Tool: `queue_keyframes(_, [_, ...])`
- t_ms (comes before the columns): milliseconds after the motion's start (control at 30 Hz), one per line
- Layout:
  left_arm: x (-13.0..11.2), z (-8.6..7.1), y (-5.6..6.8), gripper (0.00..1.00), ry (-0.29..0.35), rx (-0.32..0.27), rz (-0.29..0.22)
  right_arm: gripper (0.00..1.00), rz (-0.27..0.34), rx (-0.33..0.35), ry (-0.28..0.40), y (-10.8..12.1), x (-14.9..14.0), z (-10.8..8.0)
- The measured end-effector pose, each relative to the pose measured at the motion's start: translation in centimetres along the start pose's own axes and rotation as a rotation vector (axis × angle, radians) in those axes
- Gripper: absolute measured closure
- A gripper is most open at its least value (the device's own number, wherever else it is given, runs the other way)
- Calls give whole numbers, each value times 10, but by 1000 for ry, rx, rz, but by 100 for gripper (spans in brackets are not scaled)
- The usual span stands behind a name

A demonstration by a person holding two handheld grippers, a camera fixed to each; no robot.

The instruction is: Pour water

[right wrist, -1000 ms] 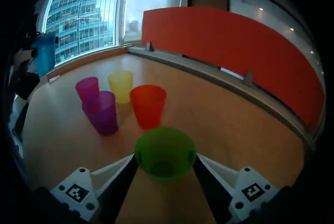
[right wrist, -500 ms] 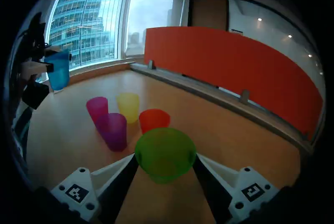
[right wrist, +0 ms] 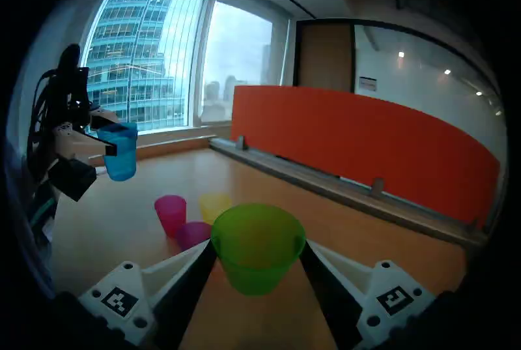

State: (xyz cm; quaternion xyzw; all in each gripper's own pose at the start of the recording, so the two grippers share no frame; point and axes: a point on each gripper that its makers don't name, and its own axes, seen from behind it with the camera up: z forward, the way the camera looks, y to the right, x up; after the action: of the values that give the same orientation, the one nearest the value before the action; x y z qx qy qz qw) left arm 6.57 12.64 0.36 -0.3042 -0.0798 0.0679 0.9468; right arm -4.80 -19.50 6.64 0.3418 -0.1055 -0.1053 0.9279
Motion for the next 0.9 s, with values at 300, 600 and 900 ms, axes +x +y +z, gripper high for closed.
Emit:
queue_keyframes(300, [4,3,-1,13,17,4,-6,8,4,8,111,-12,37,-10])
queue_keyframes(600, [8,9,-2,13,32,3,-6,8,2,16,188,-20,65,-16])
queue_keyframes(900, [17,11,-5,13,57,19,39,8,5,36,210,-25,72,-19])
